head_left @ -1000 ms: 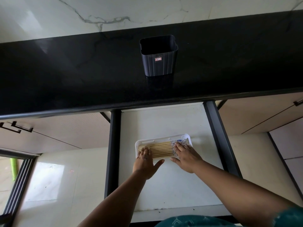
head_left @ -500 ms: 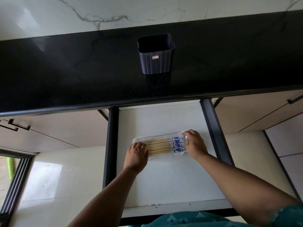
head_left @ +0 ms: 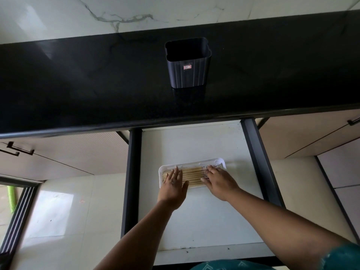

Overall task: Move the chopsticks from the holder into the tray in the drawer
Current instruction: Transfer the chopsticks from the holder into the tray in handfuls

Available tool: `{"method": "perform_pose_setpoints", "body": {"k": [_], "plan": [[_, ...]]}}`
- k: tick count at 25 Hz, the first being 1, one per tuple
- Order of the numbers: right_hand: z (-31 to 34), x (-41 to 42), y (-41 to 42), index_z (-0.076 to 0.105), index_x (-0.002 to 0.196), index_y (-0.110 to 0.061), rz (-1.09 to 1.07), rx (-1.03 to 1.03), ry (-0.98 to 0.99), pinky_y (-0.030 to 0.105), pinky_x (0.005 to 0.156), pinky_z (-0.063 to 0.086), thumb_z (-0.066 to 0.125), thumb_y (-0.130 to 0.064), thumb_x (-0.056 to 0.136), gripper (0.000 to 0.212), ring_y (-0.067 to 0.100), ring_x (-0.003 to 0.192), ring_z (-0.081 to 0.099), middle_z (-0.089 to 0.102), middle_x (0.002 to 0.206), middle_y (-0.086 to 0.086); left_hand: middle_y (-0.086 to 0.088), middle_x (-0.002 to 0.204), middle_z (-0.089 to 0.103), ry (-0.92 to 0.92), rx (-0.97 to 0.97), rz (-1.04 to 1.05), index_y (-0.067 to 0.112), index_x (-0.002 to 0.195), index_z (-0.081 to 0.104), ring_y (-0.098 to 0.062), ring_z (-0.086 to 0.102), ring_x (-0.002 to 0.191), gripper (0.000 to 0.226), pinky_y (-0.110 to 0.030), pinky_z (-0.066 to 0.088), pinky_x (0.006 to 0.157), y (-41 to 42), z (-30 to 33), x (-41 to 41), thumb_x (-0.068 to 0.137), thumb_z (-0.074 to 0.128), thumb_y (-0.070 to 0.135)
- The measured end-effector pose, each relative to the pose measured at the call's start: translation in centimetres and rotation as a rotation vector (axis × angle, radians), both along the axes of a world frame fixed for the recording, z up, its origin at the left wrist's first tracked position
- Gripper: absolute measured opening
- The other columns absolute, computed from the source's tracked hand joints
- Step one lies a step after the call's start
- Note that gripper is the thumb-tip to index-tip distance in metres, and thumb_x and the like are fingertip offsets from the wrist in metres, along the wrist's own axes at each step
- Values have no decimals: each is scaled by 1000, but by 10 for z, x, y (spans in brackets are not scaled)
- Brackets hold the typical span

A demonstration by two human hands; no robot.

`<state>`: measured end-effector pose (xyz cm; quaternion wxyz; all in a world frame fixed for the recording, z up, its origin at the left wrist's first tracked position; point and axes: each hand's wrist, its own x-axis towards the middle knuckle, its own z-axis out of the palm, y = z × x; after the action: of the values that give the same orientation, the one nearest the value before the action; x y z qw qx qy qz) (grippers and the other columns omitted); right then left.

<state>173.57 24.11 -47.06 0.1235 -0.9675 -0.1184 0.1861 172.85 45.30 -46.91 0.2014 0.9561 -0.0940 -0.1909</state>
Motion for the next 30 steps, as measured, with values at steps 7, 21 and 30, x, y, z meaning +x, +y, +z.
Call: {"method": "perform_pose_setpoints", "body": {"k": [7, 21, 30], "plan": [[3, 18, -21, 44, 141, -12, -994, 429, 213, 32, 97, 43, 57, -26, 92, 52, 31, 125, 51, 51, 141, 14, -17, 131, 52, 136, -291, 801, 9, 133, 45, -34, 49, 119, 49, -40, 41, 100, 19, 1, 11, 93, 49, 36], [-10, -4, -21, 74, 91, -7, -1093, 258, 256, 23, 62, 41, 59, -20, 88, 19, 26, 73, 59, 73, 91, 14, -5, 66, 57, 339, -344, 1115, 8, 75, 62, -20, 53, 60, 23, -24, 39, 49, 17, -5, 2, 81, 49, 26], [1, -6, -38, 73, 91, -15, -1049, 306, 377, 19, 55, 40, 68, -25, 78, 17, 24, 84, 65, 71, 87, 5, -7, 83, 67, 278, -298, 932, 17, 84, 63, -22, 59, 74, 17, -30, 49, 66, 32, -7, 0, 83, 52, 30]]}}
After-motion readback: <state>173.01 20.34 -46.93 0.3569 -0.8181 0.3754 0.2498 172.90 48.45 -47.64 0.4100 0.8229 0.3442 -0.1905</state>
